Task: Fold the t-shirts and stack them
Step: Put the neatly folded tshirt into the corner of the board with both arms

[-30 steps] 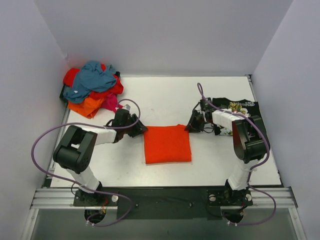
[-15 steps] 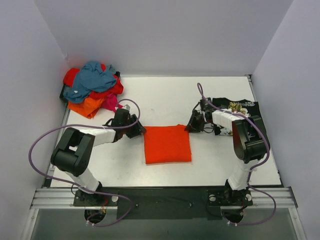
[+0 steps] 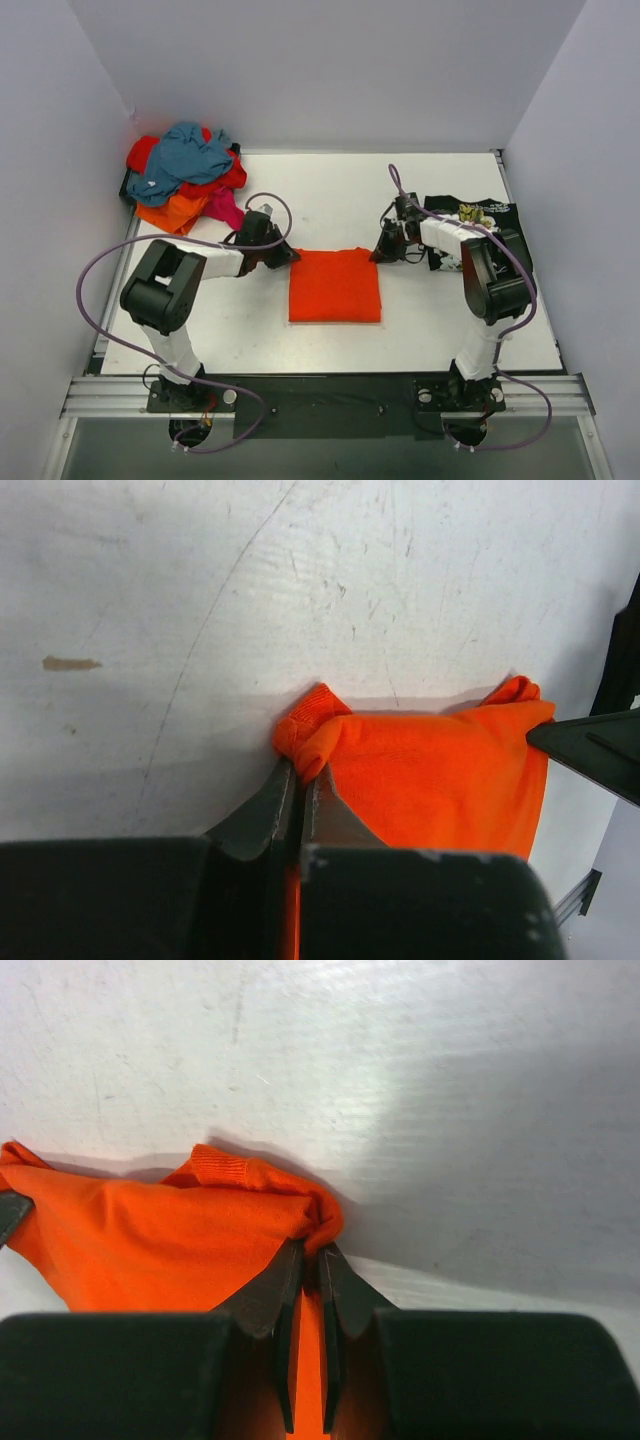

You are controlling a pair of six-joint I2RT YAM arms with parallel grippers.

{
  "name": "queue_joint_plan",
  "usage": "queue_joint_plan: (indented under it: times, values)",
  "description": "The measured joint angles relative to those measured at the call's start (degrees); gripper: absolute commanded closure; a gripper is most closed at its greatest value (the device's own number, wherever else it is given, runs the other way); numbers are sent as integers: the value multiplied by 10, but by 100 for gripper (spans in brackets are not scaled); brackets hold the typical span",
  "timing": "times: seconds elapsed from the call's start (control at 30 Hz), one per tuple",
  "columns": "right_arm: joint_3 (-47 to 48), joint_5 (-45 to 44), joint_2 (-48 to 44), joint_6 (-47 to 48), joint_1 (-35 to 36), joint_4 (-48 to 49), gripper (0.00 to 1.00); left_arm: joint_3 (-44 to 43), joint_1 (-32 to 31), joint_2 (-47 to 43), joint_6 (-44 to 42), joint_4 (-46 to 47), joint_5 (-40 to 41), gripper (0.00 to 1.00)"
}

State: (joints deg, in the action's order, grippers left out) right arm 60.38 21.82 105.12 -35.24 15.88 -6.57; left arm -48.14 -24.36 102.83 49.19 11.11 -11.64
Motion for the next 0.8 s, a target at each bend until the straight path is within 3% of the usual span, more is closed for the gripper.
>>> queue_joint_plan:
  times: [0.3, 0.47, 0.8]
  values:
    - [54, -51, 20, 18, 28, -27, 100, -14, -1, 14, -12, 18, 4, 100]
    - [43, -75, -24, 27, 29, -33, 100, -10, -11, 2, -30, 21, 21, 100]
    - [38, -69, -163, 39, -18, -66, 100, -31, -121, -119, -73, 7, 141, 100]
